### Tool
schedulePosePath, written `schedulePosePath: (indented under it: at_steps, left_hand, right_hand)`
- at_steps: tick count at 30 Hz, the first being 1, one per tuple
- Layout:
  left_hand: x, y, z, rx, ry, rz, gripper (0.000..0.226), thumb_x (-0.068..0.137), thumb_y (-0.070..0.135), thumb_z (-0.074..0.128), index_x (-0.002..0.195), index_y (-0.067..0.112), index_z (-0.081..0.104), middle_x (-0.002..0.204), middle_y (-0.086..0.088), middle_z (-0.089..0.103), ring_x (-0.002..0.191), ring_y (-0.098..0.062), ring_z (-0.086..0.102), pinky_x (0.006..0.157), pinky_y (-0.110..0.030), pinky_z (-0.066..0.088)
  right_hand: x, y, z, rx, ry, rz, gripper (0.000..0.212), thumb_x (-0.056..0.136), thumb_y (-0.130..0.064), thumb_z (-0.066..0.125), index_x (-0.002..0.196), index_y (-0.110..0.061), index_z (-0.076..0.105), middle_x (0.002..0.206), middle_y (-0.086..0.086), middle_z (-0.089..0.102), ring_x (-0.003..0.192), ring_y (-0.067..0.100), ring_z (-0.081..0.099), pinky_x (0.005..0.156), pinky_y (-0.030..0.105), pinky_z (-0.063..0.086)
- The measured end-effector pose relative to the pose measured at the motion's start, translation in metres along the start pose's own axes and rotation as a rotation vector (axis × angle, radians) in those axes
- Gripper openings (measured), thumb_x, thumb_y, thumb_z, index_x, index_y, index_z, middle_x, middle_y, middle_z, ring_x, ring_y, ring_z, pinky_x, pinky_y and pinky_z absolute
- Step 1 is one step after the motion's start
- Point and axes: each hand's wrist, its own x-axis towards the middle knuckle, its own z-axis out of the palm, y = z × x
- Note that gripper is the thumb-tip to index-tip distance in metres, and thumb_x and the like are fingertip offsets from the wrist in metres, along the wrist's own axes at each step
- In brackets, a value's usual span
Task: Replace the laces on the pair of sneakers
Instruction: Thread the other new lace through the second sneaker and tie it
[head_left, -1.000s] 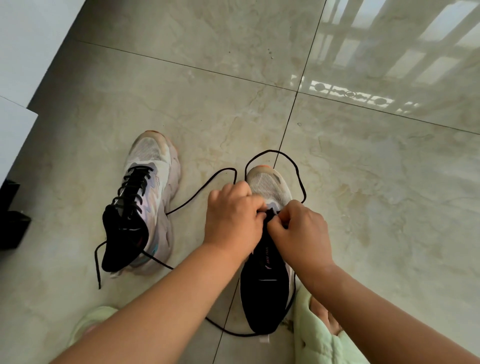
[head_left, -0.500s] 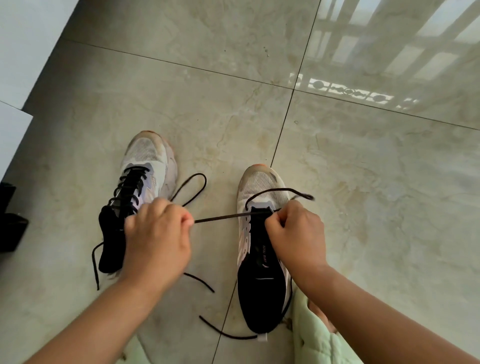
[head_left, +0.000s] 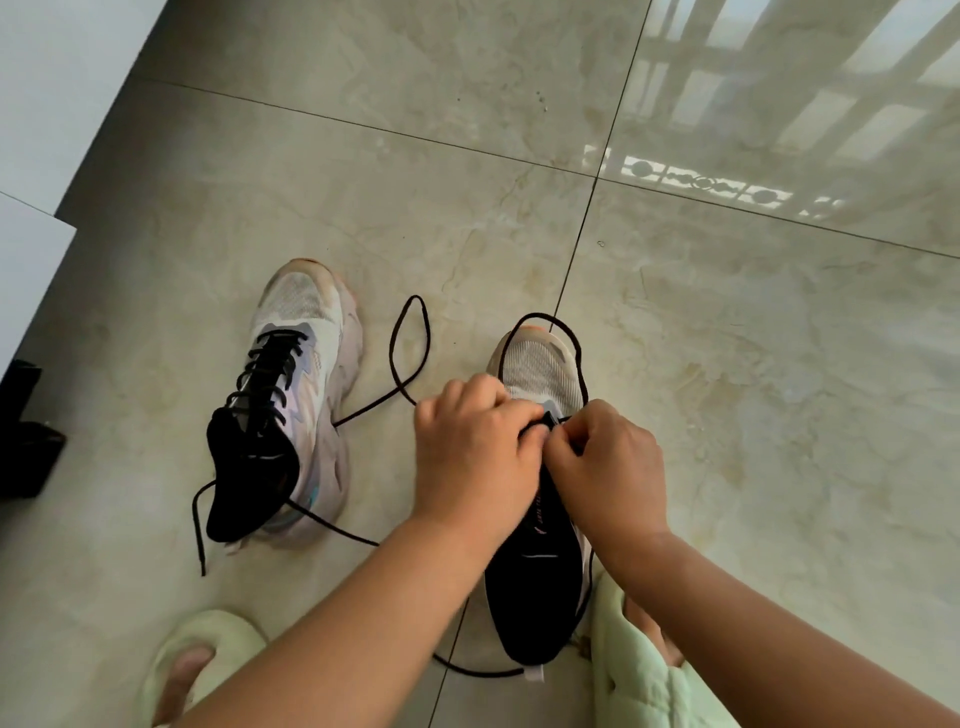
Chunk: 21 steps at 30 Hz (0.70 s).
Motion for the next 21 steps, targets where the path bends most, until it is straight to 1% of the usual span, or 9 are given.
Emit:
schedulePosePath:
  at_steps: [2,3,5,7,8,10,12,15,21]
  left_hand:
    - [0.007,0.005,0.009,0.031,-0.018,-0.047,0.008,0.079,0.028,0.068,0.085,0.027,0.072,0.087,0.004,0.056,0.091,-0.022,0.052,0.073,-0.028,0.014]
    - [0.01,0.004,0.012,0.041,-0.032,-0.055,0.008,0.079,0.031,0.068,0.086,0.028,0.071,0.089,0.005,0.056,0.093,-0.021,0.05,0.071,-0.028,0.012]
    - [0.012,0.0,0.015,0.054,-0.054,-0.023,0.008,0.076,0.032,0.071,0.083,0.028,0.071,0.086,0.005,0.058,0.09,-0.021,0.051,0.072,-0.029,0.015]
    - [0.012,-0.003,0.016,0.065,-0.048,0.038,0.007,0.071,0.027,0.075,0.076,0.023,0.071,0.079,0.003,0.061,0.083,-0.024,0.055,0.071,-0.031,0.019]
    - [0.012,-0.003,0.017,0.083,-0.045,0.066,0.007,0.072,0.026,0.074,0.075,0.021,0.07,0.078,0.002,0.061,0.082,-0.025,0.055,0.071,-0.032,0.02]
    - [0.012,-0.004,0.019,0.12,-0.067,0.074,0.008,0.081,0.028,0.066,0.082,0.02,0.067,0.086,0.002,0.061,0.089,-0.024,0.053,0.074,-0.032,0.02]
    - [0.009,-0.007,0.019,0.126,-0.063,0.038,0.009,0.086,0.029,0.06,0.086,0.021,0.063,0.09,0.002,0.059,0.091,-0.022,0.051,0.075,-0.032,0.019]
    - [-0.002,-0.013,0.01,0.072,-0.023,-0.041,0.006,0.083,0.023,0.064,0.08,0.02,0.061,0.084,0.001,0.058,0.086,-0.024,0.052,0.072,-0.031,0.017]
    - [-0.028,-0.04,-0.015,0.025,0.061,-0.191,0.013,0.077,0.012,0.07,0.072,0.017,0.06,0.073,0.004,0.056,0.076,-0.029,0.055,0.071,-0.033,0.026]
  right_hand:
    - [-0.001,0.002,0.0,0.034,0.005,-0.005,0.017,0.08,-0.022,0.055,0.066,-0.015,0.049,0.061,-0.004,0.054,0.059,0.016,0.049,0.053,0.028,0.034]
    - [-0.001,0.002,-0.001,0.05,0.006,-0.009,0.018,0.08,-0.022,0.056,0.065,-0.016,0.049,0.06,-0.005,0.054,0.059,0.015,0.049,0.052,0.026,0.034]
    - [-0.001,0.004,-0.002,0.073,0.006,-0.016,0.017,0.078,-0.022,0.057,0.064,-0.016,0.049,0.059,-0.006,0.054,0.059,0.014,0.05,0.052,0.023,0.034]
    - [-0.002,0.004,-0.002,0.081,-0.002,-0.025,0.017,0.077,-0.021,0.058,0.063,-0.017,0.049,0.058,-0.008,0.053,0.057,0.011,0.049,0.05,0.015,0.031]
    - [-0.002,0.004,-0.002,0.082,-0.004,-0.027,0.017,0.077,-0.02,0.058,0.062,-0.017,0.049,0.057,-0.009,0.052,0.056,0.01,0.048,0.05,0.015,0.031]
    - [-0.001,0.003,-0.002,0.076,-0.003,-0.023,0.017,0.077,-0.019,0.058,0.062,-0.016,0.049,0.056,-0.008,0.051,0.056,0.012,0.048,0.05,0.015,0.031]
    - [-0.001,0.002,-0.002,0.063,0.001,-0.017,0.018,0.077,-0.02,0.057,0.063,-0.016,0.048,0.057,-0.006,0.052,0.057,0.015,0.049,0.052,0.023,0.036]
    - [0.0,-0.001,-0.001,0.028,-0.006,-0.019,0.017,0.08,-0.022,0.057,0.067,-0.013,0.051,0.061,-0.001,0.056,0.061,0.019,0.052,0.057,0.032,0.04]
    - [-0.001,-0.003,-0.001,0.01,-0.008,-0.019,0.017,0.082,-0.02,0.054,0.067,-0.012,0.049,0.061,-0.001,0.053,0.061,0.02,0.051,0.056,0.03,0.034]
